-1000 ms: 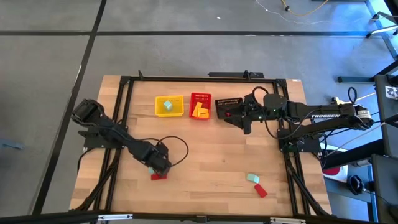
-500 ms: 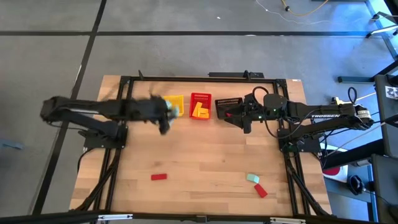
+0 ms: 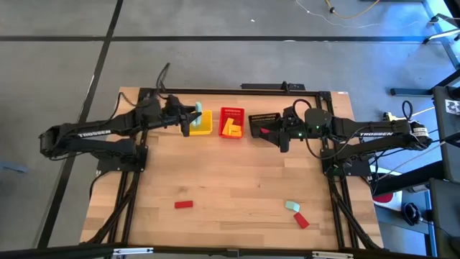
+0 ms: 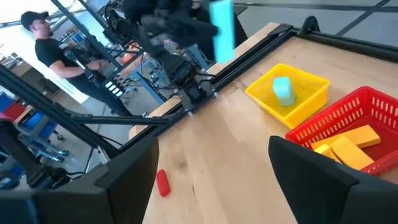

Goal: Sort & place blocks by color
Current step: Put the left light blue block into the yellow basket, then put the light blue block into the yellow basket

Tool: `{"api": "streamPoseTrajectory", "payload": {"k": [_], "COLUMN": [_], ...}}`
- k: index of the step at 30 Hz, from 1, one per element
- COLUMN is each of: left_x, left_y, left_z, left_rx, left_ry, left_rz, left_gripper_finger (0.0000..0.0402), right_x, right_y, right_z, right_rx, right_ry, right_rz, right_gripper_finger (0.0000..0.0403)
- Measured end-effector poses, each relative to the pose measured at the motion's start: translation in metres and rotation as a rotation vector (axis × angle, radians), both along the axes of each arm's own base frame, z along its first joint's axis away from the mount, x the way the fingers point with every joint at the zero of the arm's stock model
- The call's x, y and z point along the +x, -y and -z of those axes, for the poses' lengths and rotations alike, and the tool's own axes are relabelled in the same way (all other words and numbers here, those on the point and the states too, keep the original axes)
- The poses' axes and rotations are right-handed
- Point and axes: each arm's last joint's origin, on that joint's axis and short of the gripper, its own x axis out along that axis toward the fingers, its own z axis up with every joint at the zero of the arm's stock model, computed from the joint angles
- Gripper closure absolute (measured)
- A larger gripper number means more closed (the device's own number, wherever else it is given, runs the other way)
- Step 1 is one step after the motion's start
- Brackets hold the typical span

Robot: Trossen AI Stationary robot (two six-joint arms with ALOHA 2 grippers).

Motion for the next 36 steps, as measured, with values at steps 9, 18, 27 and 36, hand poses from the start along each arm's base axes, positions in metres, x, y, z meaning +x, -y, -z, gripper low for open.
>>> {"api": "streamPoseTrajectory", "payload": {"k": [9,18,27,36], "left_x": [0.035,0.062,0.07,0.072], "left_y": [-0.045,-0.061,-0.065,-0.063], "left_z": [0.01,0.068,0.087,0.088], "left_rx": [-0.044,-0.175,-0.19,-0.229], "left_ry": [-0.336,-0.618,-0.681,-0.663], "left_rz": [0.002,-0.019,-0.082,-0.092], "left_gripper_finger": [0.0289,0.0289,0.0288,0.0204], "right_x": [0.0,0.0,0.0,0.0], "right_y": [0.001,0.001,0.001,0.001], "right_z": [0.0,0.0,0.0,0.0], "right_rx": [0.009,-0.001,-0.021,-0.047], "right_ry": [0.001,-0.001,-0.003,-0.005], "right_rz": [0.039,0.044,0.039,0.033], "right_gripper_finger": [0.0098,0.0098,0.0098,0.0098]}}
